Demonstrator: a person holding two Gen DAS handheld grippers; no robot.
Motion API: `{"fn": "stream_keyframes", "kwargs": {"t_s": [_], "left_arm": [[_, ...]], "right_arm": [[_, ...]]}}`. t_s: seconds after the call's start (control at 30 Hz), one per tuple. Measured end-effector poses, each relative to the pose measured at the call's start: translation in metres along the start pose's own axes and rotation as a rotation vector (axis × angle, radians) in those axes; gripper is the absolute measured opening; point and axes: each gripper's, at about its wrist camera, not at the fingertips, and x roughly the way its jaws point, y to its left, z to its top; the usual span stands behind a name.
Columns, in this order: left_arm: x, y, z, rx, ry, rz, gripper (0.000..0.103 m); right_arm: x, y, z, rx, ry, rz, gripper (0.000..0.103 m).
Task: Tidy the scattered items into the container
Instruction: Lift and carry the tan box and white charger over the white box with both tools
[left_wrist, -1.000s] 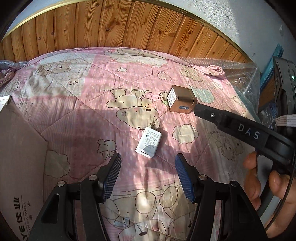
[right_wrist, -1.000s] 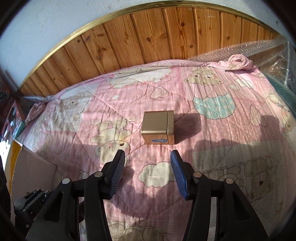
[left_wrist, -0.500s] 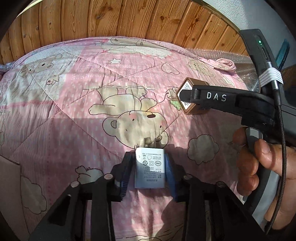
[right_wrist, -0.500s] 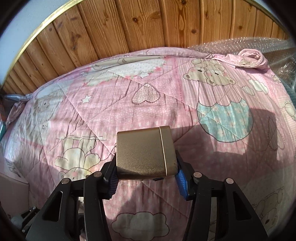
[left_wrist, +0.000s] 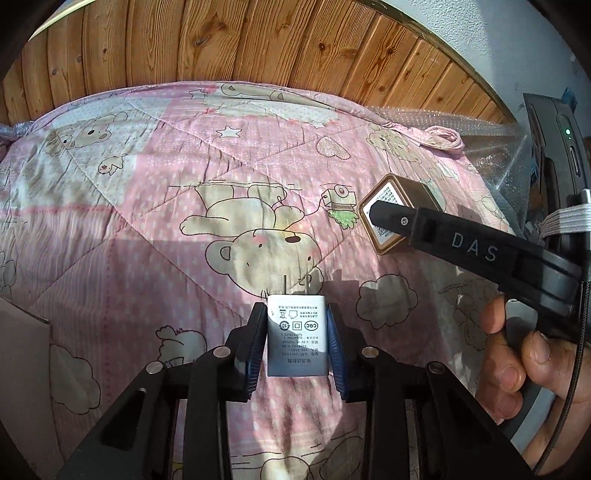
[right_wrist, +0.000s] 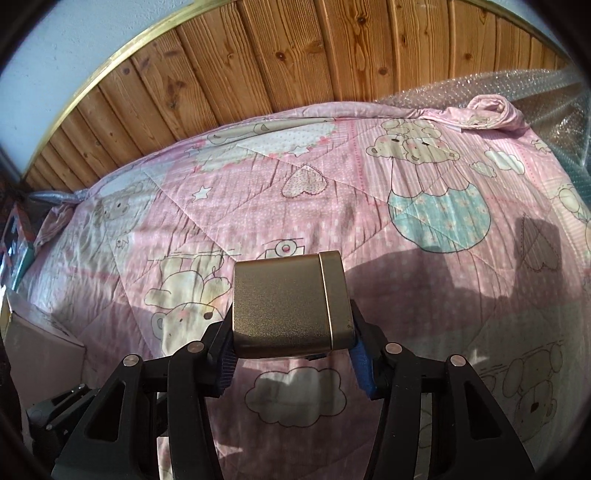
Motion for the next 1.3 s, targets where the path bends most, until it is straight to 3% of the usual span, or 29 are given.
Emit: {"fn": "stream_keyframes", "kwargs": {"t_s": [0.27,0.53,1.03,1.3], "left_arm": [[-0.035,-0.014,-0.028,0.018,-0.003,0.012,0.033],[-0.088,-0.030,-0.078,0.057,-0.023,0.011,0.033],[-0.197,-0.026,-0.163,0.108,-0.096,0.025,0.033],[-0.230,-0.009,-0.199,0.114,-0.118,0.031,0.033]], "right_arm": [[-0.033,0.001,-0.036,0.026,0.011,0.022,0.054],[-0.077,0.023,-0.090,0.005,0.019,0.041,0.054],[-0.152,0.103,-0.212,-0.130,0.048,0.069,0.054],[-0.175,0.132,-0.257,-0.171,0.057,0.082,0.054]]}}
